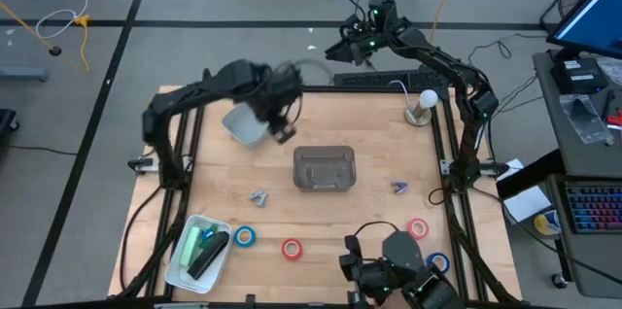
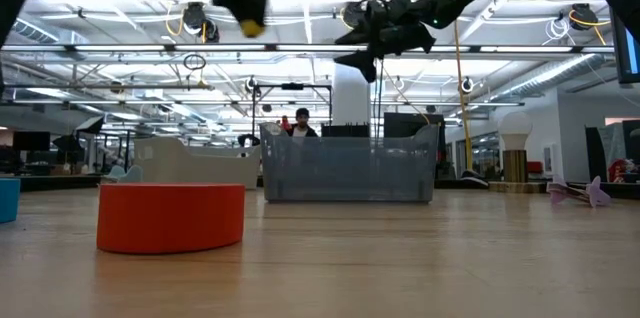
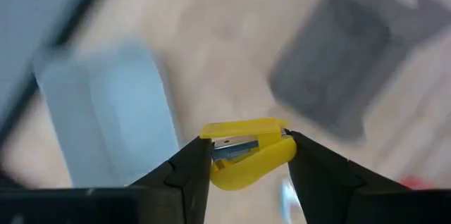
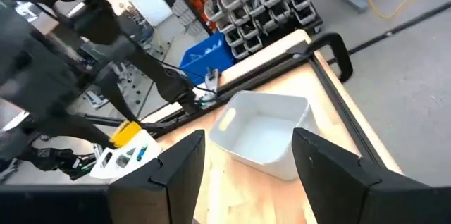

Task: Pick and place Stapler, Stapler remover, tape
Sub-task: Put the yellow stapler into the white bin

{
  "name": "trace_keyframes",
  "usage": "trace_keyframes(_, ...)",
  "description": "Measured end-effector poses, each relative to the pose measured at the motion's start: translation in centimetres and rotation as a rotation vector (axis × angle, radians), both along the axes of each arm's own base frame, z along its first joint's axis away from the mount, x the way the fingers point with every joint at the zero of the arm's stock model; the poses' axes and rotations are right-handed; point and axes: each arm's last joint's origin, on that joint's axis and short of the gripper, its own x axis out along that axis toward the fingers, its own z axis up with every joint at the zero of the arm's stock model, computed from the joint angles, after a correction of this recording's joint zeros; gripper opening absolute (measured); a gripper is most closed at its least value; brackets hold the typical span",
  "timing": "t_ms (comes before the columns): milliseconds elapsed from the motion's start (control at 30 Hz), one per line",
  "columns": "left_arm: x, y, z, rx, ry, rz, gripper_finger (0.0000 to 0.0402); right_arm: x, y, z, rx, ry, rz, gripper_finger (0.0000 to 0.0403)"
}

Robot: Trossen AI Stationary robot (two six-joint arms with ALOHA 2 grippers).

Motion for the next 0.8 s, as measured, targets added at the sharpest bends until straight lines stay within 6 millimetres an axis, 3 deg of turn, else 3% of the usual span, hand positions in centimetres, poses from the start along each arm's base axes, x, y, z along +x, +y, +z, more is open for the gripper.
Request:
trace_keyframes(200, -4.2, -6.1, -1.3, -0.078, 0.051, 0.171, 0.0159, 0.1, 0.2, 0.1, 0.000, -0.003, 0.010, 0.0208)
trace_keyframes(467, -10.0, -14.4, -5.9, -0.189, 0.213, 0.485, 0.0179, 0.2, 0.2, 0.1, -0.003, -0.006, 0.011, 0.0208)
trace_keyframes(633, -11.9, -19.0, -8.6, -0.208, 0.308, 0.566, 0.0162, 0.2, 0.2, 0.1, 0.022, -0.001, 0.005, 0.0208)
trace_keyframes(800, -13.6, -22.4, -11.4, -0.220, 0.354, 0.637, 0.0175, 0.3, 0.3, 0.1, 0.024, 0.000, 0.008, 0.0208)
